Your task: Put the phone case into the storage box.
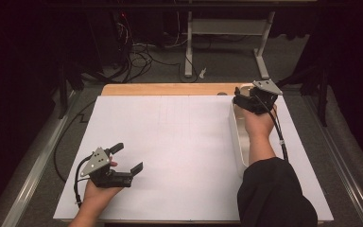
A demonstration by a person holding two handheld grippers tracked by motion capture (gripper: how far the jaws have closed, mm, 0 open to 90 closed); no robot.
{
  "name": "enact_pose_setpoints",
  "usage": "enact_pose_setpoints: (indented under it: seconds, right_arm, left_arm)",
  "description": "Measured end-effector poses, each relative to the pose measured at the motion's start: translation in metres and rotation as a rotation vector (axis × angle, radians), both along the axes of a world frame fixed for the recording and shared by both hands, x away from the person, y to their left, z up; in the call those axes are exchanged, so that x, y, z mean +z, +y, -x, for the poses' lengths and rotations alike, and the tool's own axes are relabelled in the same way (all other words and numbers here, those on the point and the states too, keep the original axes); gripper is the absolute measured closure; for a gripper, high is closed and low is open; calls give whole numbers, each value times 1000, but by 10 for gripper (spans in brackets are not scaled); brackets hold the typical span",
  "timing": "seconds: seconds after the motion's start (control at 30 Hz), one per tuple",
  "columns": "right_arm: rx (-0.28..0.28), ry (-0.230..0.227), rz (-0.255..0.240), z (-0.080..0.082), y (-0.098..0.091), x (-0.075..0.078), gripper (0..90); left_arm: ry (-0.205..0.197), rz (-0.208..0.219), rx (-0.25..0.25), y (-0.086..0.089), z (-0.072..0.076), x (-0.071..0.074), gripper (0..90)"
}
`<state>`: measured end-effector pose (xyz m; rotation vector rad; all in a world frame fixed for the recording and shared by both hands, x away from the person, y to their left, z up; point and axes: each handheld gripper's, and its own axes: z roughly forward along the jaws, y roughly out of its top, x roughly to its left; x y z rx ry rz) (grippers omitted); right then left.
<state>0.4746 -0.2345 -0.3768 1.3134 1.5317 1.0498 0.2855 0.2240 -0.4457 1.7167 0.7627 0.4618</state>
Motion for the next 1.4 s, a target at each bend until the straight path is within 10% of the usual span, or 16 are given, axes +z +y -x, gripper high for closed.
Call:
enact_pose_setpoints:
  seconds: [1.4]
  right_arm:
    - [-25, 29, 29, -5, 4, -9, 89]
  left_arm:
    - [-3, 5, -9, -1, 1, 0, 3]
